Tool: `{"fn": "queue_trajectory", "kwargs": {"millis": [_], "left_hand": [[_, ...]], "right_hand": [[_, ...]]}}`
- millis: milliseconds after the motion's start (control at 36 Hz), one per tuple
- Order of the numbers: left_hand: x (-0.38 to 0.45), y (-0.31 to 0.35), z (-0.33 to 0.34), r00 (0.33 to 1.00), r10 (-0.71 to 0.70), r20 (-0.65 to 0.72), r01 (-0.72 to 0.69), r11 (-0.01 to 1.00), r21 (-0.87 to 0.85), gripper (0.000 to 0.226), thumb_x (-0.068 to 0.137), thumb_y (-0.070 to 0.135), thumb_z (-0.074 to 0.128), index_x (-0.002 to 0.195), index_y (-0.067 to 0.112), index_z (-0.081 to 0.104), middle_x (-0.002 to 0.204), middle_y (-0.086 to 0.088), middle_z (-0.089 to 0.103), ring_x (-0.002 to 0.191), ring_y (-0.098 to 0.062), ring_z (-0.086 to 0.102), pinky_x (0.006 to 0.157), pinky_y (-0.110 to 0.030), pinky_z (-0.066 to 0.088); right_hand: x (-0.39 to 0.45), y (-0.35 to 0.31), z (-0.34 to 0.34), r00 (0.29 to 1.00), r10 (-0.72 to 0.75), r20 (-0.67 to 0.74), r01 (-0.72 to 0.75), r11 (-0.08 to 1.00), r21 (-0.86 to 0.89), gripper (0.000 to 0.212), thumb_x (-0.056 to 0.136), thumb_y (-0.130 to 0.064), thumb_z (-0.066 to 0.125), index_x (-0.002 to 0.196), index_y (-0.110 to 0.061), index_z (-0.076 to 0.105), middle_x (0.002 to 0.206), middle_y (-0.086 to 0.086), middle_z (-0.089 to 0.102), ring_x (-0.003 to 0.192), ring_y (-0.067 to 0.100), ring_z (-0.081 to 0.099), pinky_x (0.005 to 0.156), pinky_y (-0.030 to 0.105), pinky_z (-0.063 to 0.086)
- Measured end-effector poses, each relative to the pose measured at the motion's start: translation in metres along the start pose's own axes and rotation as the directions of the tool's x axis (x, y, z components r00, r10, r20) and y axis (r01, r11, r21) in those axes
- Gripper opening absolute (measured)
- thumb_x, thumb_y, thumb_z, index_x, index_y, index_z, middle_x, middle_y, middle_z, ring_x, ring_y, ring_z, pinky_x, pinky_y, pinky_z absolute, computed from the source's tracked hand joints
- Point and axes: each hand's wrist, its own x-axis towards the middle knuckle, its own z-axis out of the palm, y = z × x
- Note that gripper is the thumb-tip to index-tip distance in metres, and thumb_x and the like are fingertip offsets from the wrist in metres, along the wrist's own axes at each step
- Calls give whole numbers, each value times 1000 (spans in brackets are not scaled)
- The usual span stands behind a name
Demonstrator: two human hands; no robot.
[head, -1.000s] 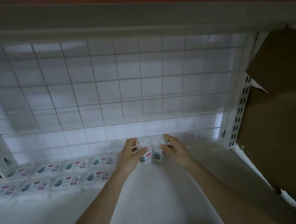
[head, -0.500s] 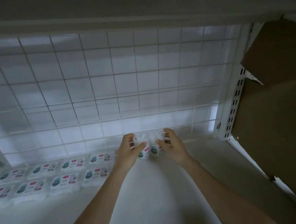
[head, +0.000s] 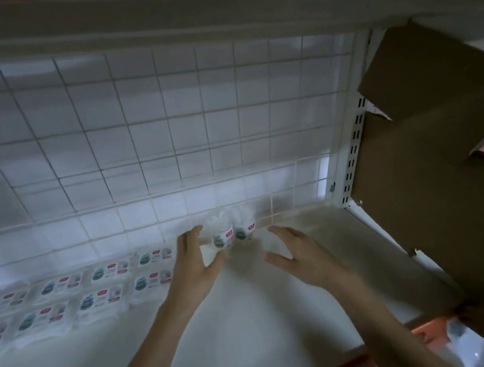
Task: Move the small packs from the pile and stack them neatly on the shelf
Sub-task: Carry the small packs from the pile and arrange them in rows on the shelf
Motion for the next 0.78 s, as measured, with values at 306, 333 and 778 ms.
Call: {"fn": "queue_trajectory", "kwargs": {"millis": [306,333,778], "left_hand": [[-99,52,-33,918,227,325,-372,774,512,55,88,49,40,132,17,45,130,0,50,121,-17,47,99,-32,38],[-111,54,-35,919,243,310,-379,759,530,49,86,46,43,124,17,52,119,0,57,111,-19,55,92,-33,45],[-374,53,-104,963,-223,-152,265,682,682,41,71,38,45,96,11,65,84,-6,65,74,-27,64,61,-31,54]], "right_hand": [[-112,-35,10,962,-214,-172,164,950,-266,57,86,-58,37,128,-23,52,122,-6,60,109,17,58,86,34,49],[-121,-39,12,959,-231,-161,185,948,-257,52,87,-53,43,129,-23,51,122,-6,60,109,16,58,87,33,48],[-247,-127,80,765,-601,231,638,755,-153,46,80,-48,39,112,-23,62,113,-4,63,101,18,62,76,34,54]]}}
